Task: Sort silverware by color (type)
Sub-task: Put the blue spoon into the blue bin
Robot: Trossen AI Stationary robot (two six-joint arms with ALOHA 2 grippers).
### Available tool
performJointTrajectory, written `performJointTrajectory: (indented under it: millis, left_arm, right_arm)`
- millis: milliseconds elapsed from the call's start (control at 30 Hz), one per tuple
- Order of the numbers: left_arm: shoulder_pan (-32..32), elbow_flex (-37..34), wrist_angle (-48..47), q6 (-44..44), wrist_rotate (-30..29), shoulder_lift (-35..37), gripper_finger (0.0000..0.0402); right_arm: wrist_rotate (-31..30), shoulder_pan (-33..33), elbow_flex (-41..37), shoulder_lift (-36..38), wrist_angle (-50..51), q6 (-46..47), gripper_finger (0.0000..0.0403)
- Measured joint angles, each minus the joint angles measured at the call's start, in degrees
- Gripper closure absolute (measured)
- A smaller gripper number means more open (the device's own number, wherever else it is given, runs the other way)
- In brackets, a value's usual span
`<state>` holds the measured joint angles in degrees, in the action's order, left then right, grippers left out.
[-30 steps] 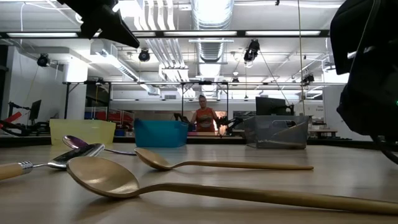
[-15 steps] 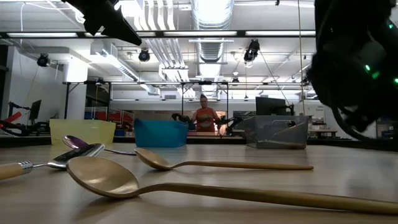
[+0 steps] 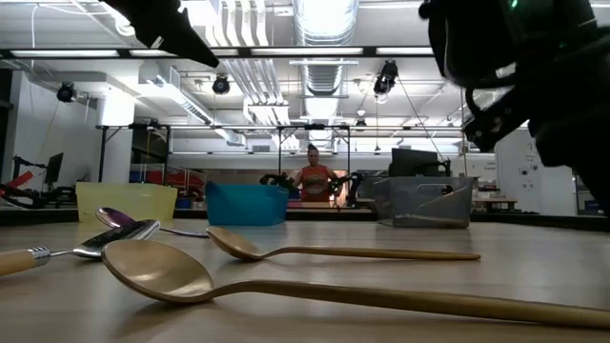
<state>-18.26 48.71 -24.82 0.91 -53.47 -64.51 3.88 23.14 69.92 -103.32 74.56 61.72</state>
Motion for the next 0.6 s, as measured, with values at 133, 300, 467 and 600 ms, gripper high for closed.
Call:
performJointTrajectory:
  millis: [133,300,467,600]
  left_arm:
    - [0.00,0.00,1.06,1.28,0.00,0.00,0.0365]
    - [0.00,0.00,4.99,1.35,0.00,0.00,0.0365]
    - [0.00,0.10,7.51,1.15,0.00,0.00,0.0365]
    - [0.00,0.39,8.31,1.17,0.00,0.00,0.0365]
  right_arm:
    - [-1.89,1.89,0.46,0.89,0.62,-0.69,0.0305]
    - [-3.22,3.23,0.43,4.18,4.76,-0.80,0.0351]
    - [-6.87,2.99,0.12,8.32,10.55,0.01,0.0392]
    - [-9.10,1.77,-1.87,10.69,11.93,2.21,0.0394]
